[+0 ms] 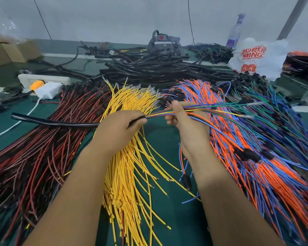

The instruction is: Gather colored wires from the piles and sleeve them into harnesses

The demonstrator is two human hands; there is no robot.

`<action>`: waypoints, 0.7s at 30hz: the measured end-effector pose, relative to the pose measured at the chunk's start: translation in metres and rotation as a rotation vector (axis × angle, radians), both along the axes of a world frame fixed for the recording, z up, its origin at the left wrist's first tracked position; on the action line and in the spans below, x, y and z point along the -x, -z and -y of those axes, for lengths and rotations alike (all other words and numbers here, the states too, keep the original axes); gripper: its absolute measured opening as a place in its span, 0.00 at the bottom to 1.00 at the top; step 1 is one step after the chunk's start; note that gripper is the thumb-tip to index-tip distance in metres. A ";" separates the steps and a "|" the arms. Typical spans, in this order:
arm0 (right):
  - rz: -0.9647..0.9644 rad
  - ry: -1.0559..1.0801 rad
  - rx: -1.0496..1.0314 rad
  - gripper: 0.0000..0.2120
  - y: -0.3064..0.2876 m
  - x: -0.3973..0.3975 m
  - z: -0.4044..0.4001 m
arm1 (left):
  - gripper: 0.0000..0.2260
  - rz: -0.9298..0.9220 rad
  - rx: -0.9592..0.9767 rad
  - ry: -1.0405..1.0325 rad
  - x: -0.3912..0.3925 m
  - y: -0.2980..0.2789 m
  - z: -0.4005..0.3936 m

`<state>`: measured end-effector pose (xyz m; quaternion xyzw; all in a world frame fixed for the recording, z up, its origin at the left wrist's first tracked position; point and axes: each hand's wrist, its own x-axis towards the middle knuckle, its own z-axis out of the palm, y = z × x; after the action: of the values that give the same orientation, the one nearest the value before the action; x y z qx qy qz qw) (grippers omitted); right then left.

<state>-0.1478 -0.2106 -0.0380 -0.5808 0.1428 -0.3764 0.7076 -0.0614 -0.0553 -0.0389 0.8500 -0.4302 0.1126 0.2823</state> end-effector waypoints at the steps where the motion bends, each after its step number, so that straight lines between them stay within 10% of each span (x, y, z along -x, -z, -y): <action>1: 0.001 -0.009 0.022 0.06 0.000 0.001 0.000 | 0.10 -0.001 -0.001 -0.003 0.000 0.000 0.000; 11: -0.194 -0.120 0.176 0.05 0.012 -0.006 -0.009 | 0.14 0.009 -0.029 0.008 0.015 -0.002 0.011; 21: 0.071 -0.272 -0.415 0.05 -0.007 0.003 -0.005 | 0.08 -0.113 0.144 0.017 0.009 0.001 0.015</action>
<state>-0.1509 -0.2053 -0.0309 -0.4233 0.1125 -0.2606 0.8604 -0.0706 -0.0700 -0.0400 0.8288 -0.4116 0.0928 0.3675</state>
